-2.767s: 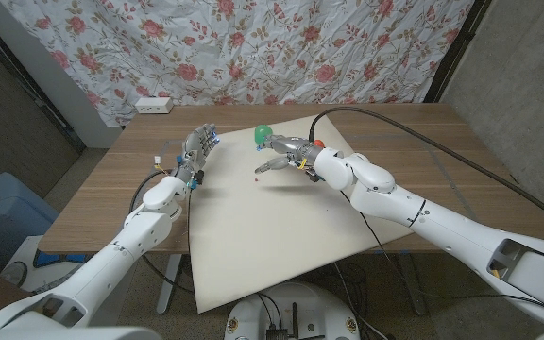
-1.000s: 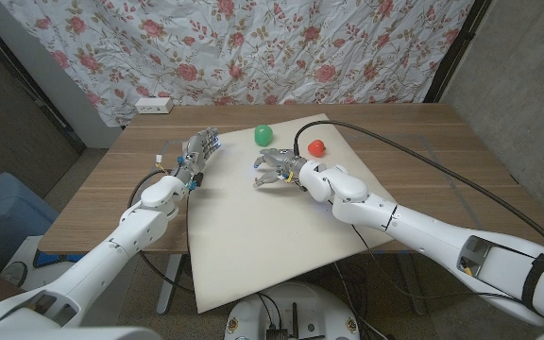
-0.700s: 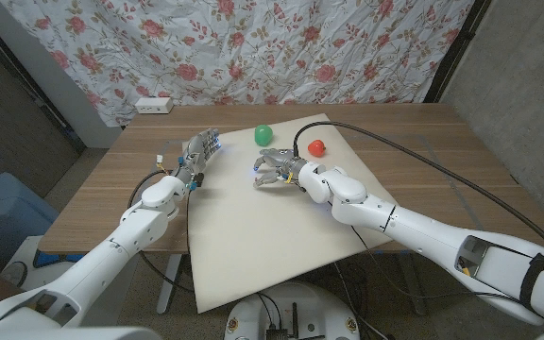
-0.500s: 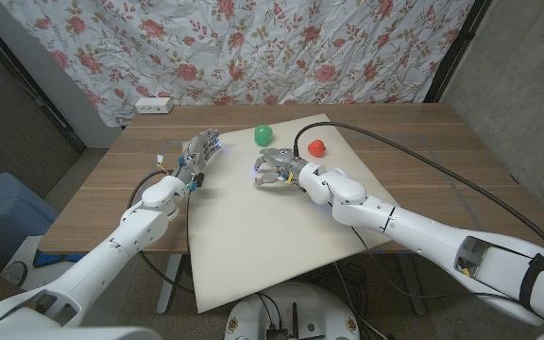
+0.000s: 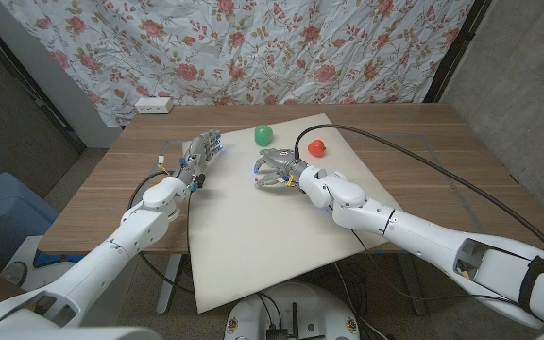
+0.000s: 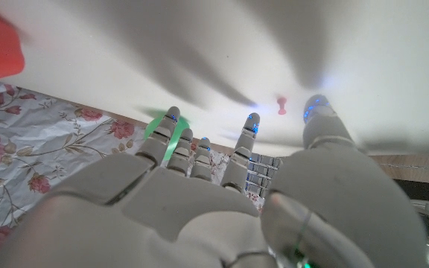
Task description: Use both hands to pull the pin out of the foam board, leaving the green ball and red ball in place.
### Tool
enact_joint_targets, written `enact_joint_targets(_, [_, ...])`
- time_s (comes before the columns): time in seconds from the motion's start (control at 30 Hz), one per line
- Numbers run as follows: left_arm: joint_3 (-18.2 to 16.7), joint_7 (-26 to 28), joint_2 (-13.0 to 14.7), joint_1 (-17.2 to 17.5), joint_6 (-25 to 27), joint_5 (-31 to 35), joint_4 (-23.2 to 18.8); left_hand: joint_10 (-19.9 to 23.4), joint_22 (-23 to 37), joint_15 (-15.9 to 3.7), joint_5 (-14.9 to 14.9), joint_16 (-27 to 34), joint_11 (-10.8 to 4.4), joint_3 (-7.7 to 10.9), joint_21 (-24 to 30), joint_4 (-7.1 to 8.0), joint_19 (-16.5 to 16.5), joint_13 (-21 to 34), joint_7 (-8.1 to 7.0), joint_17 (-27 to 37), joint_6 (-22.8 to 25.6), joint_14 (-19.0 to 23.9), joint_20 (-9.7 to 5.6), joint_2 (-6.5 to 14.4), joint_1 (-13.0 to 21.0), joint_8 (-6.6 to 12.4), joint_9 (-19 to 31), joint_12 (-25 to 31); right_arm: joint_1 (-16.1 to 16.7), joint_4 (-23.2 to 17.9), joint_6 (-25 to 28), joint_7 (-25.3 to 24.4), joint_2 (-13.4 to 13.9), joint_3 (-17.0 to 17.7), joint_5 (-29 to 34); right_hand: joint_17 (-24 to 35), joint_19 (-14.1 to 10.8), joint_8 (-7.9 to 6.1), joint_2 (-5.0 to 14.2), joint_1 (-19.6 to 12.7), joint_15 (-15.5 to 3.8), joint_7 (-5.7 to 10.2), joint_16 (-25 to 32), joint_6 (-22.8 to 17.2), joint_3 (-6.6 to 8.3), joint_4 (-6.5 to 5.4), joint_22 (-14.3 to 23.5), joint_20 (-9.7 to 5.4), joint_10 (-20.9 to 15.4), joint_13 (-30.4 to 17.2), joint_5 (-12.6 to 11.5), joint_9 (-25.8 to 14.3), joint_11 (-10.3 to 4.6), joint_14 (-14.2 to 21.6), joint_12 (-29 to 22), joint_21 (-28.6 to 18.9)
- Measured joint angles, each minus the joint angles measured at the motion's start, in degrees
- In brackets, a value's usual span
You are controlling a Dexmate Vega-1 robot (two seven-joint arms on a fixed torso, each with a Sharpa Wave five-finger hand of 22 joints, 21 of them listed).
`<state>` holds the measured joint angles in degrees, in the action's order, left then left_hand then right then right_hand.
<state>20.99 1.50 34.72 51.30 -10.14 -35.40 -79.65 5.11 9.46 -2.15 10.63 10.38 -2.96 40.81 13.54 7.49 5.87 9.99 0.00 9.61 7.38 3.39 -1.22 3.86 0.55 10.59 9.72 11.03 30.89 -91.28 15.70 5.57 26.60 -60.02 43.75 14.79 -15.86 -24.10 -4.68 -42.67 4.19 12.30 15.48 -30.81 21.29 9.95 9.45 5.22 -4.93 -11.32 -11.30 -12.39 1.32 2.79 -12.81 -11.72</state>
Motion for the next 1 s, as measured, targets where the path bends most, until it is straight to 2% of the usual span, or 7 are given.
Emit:
enact_joint_targets(0.17, [0.06, 0.00, 0.12, 0.10, 0.22, 0.00, -0.19, 0.00, 0.00, 0.00, 0.00, 0.00, 0.00, 0.24, 0.00, -0.24, 0.41, 0.00, -0.02, 0.00, 0.02, 0.00, -0.22, 0.00, 0.00, 0.00, 0.00, 0.00, 0.24, 0.85, -0.39, -1.83, -0.33, 0.15, -0.21, -0.16, -0.61, -0.29, -0.42, -0.64, -0.31, 0.05, 0.00, -0.99, 0.24, 0.24, 0.00, -0.20, -0.40, 0.00, -0.43, 0.00, -0.40, 0.30, 0.00, 0.00])
enact_joint_targets(0.23, [0.06, 0.00, 0.12, 0.10, 0.25, -0.01, -0.19, 0.00, 0.00, 0.00, 0.00, 0.00, 0.00, 0.24, 0.00, -0.24, 0.41, 0.00, -0.31, 0.00, 0.31, 0.00, -0.21, 0.00, 0.00, 0.00, 0.00, 0.00, 0.27, 1.15, -0.39, -1.83, -0.45, 0.16, -0.21, -0.16, -0.62, -0.77, 0.10, -1.17, -0.31, 0.09, 0.00, -1.95, 0.55, 0.07, 0.00, -0.21, -0.83, 0.00, -0.43, 0.00, -0.83, 0.72, 0.00, 0.00])
enact_joint_targets(0.3, [0.10, -0.01, 0.17, 0.12, 0.32, -0.02, -0.24, 0.00, 0.00, -0.13, 0.00, 0.00, 0.00, 0.24, 0.00, -0.24, 0.41, 0.00, -0.31, 0.00, 0.31, 0.13, -0.22, 0.00, 0.00, 0.00, 0.00, 0.00, 0.30, 1.51, -0.83, -3.10, -0.60, 0.16, -0.45, -0.16, -1.05, -1.17, -0.55, -1.81, -0.51, 0.06, 0.19, -2.82, 0.91, 0.21, 0.00, -0.20, -1.14, 0.00, -0.67, -0.24, -1.14, 0.92, 0.00, 0.00])
enact_joint_targets(0.53, [0.19, -0.13, 0.22, 0.12, 0.45, -0.04, -0.25, 0.00, 0.00, -0.21, 0.00, 0.00, 0.00, 0.24, -0.23, -0.24, 0.41, 0.00, -0.31, 0.00, 0.31, 0.21, -0.21, 0.00, 0.00, 0.00, 0.00, 0.00, 0.41, 2.20, -1.69, -5.42, -0.83, 0.16, -0.80, -0.16, -2.27, -2.52, -0.35, -3.57, -1.24, 0.20, 0.29, -5.62, 1.74, 0.16, 0.00, -0.61, -2.61, 0.00, -0.89, -0.27, -1.68, 1.65, 0.00, 0.00])
enact_joint_targets(0.6, [0.23, -0.23, 0.25, 0.12, 0.64, -0.08, -0.25, 0.00, 0.00, -0.20, 0.00, 0.00, 0.00, 0.24, -0.23, -0.24, 0.40, 0.00, -0.31, 0.00, 0.31, 0.21, -0.22, 0.00, 0.00, 0.00, 0.00, 0.00, 0.50, 2.97, -1.96, -5.99, -1.08, 0.16, -0.89, -0.09, -2.68, -3.06, 0.12, -4.04, -1.29, 0.18, 0.47, -6.78, 1.75, 0.15, 0.00, -0.62, -3.06, 0.00, -0.89, -0.49, -1.63, 2.19, 0.00, 0.00])
enact_joint_targets(0.73, [0.29, -0.40, 0.32, 0.06, 0.73, -0.12, -0.20, 0.00, 0.00, 0.10, 0.00, 0.00, 0.00, 0.24, -0.23, -0.24, 0.61, 0.00, -0.31, 0.01, 0.31, 0.52, -0.01, 0.00, 0.00, 0.00, 0.00, 0.00, 0.52, 3.49, -2.49, -6.97, -1.26, 0.14, -1.06, 0.00, -2.87, -3.73, -0.83, -4.95, -1.75, 0.03, 0.47, -8.23, 1.98, -0.08, 0.00, -0.82, -3.88, 0.00, -1.22, -0.54, -1.63, 2.78, 0.00, 0.00])
enact_joint_targets(1.0, [0.41, -0.69, 0.42, -0.16, 1.04, -0.14, 0.00, 0.00, 0.00, 0.10, 0.00, 0.00, 0.00, 0.23, -0.23, -0.24, 0.61, 0.00, -0.31, 0.01, 0.30, 0.52, -0.01, 0.00, 0.00, 0.00, 0.00, 0.00, 0.50, 4.93, -3.30, -8.47, -1.79, -0.09, -1.47, 0.00, -3.60, -4.96, -0.51, -5.22, -2.23, 0.21, 0.67, -11.32, 2.54, -0.32, 0.00, -1.14, -4.80, 0.00, -1.22, -0.80, -1.94, 3.71, 0.00, 0.00])
